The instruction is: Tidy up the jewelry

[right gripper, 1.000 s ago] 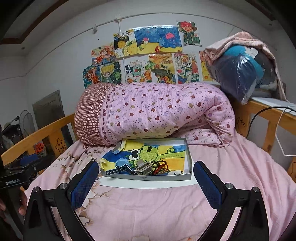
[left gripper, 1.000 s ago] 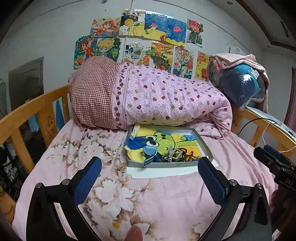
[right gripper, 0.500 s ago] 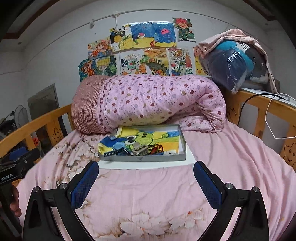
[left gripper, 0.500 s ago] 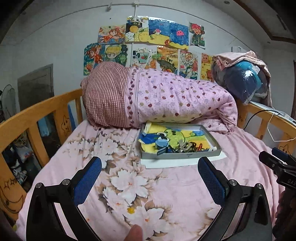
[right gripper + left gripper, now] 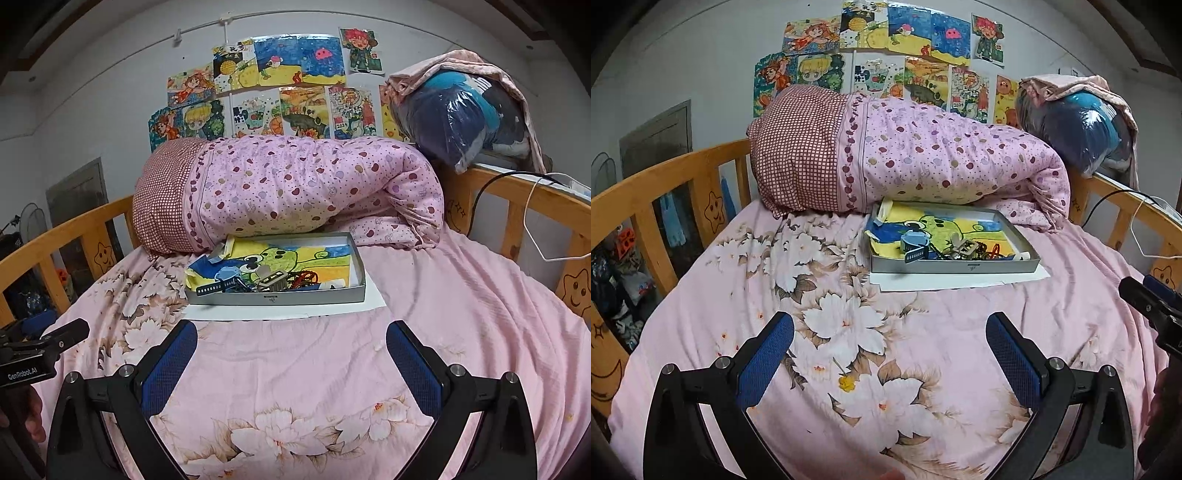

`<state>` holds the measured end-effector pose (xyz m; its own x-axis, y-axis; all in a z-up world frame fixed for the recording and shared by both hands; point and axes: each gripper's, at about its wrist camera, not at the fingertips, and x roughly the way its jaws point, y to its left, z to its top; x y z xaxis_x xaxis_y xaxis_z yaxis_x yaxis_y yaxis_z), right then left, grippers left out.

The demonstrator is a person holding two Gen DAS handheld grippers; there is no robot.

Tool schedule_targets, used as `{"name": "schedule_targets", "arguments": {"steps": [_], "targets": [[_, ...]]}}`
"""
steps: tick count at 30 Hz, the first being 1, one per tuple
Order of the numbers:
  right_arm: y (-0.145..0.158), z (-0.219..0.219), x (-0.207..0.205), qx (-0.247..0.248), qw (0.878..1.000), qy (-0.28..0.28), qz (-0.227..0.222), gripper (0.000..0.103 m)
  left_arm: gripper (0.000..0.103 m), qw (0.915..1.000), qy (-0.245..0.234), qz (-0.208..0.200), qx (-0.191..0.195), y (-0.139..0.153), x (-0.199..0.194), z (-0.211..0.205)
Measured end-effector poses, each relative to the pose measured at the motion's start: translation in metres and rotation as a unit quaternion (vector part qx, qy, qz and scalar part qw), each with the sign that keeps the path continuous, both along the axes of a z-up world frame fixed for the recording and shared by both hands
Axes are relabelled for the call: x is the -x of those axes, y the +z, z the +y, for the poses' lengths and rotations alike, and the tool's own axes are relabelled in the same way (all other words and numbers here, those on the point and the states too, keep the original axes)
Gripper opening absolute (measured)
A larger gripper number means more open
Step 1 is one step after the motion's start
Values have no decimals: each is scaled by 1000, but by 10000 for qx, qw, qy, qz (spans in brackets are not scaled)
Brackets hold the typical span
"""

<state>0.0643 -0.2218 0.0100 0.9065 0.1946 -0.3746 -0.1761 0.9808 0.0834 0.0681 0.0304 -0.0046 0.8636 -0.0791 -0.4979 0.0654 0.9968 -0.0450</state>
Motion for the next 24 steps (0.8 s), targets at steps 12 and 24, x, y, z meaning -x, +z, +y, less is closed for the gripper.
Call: {"name": "schedule_targets", "arguments": {"steps": [12, 24], "targets": [[0, 0, 0, -19, 10000, 7, -4, 103, 102, 9999, 30, -93, 49, 5, 1, 4], [0, 0, 1, -23, 10000, 0, 3, 103, 102, 9999, -63, -86, 45, 5, 2, 3]]}}
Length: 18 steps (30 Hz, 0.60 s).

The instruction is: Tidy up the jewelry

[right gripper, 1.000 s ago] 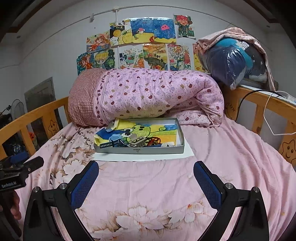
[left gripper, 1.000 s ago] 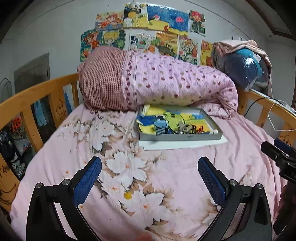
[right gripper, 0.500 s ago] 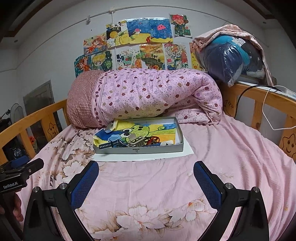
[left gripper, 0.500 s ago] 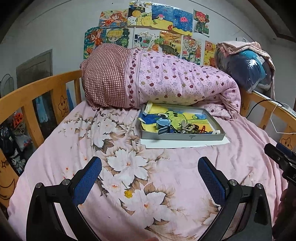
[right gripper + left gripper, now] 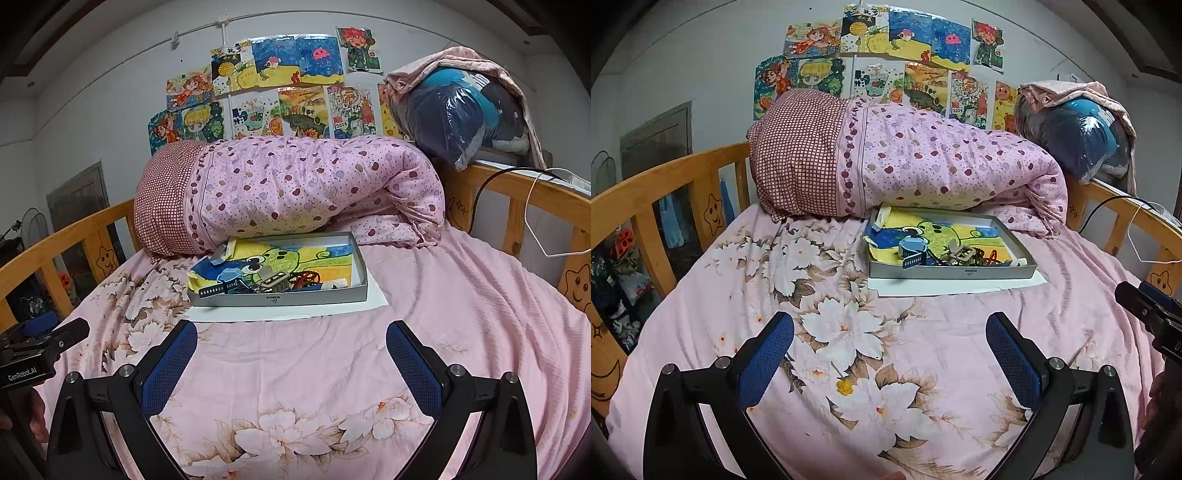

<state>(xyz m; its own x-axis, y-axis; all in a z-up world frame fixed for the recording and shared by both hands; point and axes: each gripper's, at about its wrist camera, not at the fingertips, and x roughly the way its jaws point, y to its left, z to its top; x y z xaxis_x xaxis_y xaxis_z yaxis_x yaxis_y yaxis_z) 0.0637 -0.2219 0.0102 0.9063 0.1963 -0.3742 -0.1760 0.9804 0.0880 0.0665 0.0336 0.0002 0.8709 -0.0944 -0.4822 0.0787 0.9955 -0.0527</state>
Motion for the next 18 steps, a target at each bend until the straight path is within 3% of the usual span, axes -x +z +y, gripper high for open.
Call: {"name": "schedule_targets", "arguments": {"steps": [18], "targets": [[0, 1, 0, -12, 10000, -4, 22, 103, 102, 10000, -40, -12, -20, 0, 0, -2]]}}
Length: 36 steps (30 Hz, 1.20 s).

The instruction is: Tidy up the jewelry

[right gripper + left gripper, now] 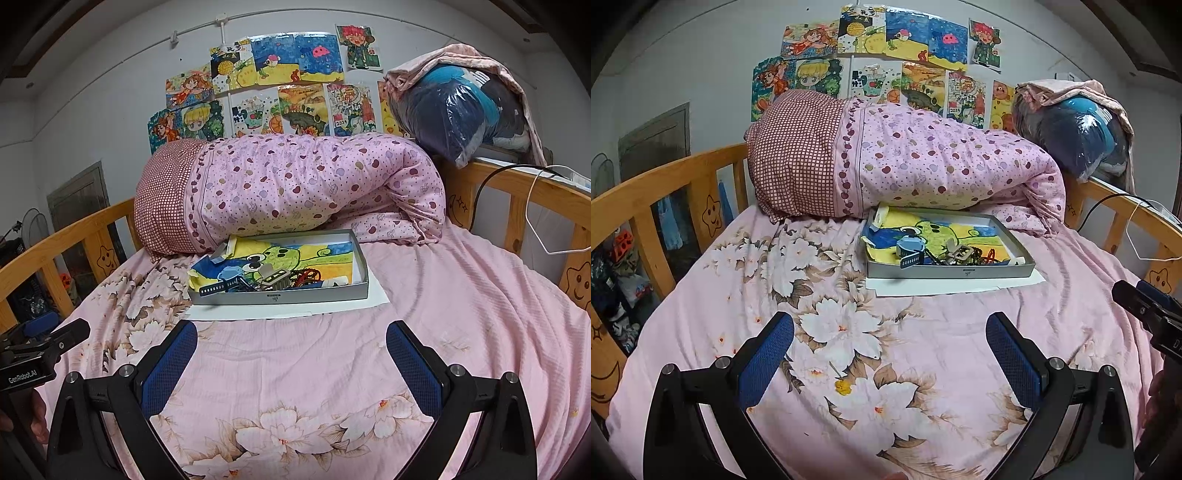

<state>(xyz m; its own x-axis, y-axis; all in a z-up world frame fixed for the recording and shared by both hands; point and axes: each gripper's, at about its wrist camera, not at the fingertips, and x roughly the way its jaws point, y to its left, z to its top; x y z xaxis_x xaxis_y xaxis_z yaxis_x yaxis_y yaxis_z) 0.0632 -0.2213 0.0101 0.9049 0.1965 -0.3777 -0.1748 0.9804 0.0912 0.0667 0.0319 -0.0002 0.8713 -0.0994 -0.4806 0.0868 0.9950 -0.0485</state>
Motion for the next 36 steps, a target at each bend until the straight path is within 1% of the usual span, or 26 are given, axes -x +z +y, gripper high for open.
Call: {"name": "schedule_targets", "arguments": {"steps": [36], "targets": [[-2, 4, 4, -25, 10000, -9, 36, 103, 102, 10000, -27, 21, -23, 0, 0, -2]]}}
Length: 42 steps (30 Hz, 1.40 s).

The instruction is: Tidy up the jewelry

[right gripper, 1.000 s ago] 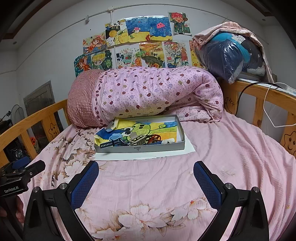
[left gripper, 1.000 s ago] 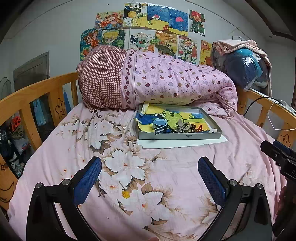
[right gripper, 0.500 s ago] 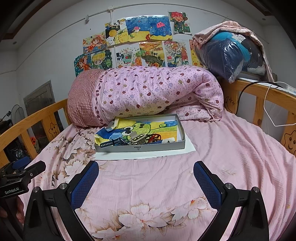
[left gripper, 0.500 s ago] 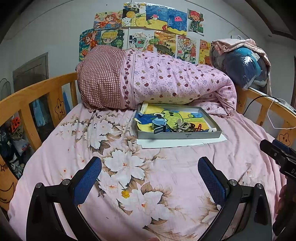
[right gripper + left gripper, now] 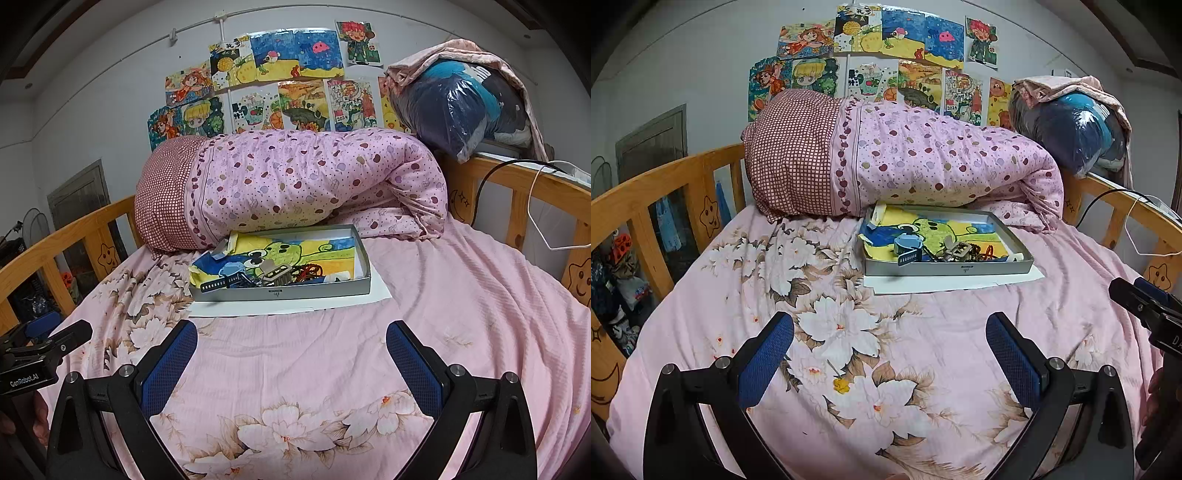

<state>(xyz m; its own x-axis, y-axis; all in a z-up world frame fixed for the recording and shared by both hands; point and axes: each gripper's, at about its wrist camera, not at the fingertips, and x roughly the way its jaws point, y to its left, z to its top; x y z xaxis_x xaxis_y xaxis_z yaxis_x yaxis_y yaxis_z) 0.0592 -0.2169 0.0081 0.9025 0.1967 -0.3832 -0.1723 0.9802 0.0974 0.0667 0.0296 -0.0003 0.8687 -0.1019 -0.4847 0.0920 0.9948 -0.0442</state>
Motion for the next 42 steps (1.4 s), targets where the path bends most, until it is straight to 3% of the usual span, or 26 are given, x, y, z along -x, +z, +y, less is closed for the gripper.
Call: {"name": "schedule_targets", "arguments": {"steps": [42], "targets": [[2, -2, -1, -25, 10000, -3, 35, 103, 102, 10000, -7, 17, -22, 0, 0, -2]]}}
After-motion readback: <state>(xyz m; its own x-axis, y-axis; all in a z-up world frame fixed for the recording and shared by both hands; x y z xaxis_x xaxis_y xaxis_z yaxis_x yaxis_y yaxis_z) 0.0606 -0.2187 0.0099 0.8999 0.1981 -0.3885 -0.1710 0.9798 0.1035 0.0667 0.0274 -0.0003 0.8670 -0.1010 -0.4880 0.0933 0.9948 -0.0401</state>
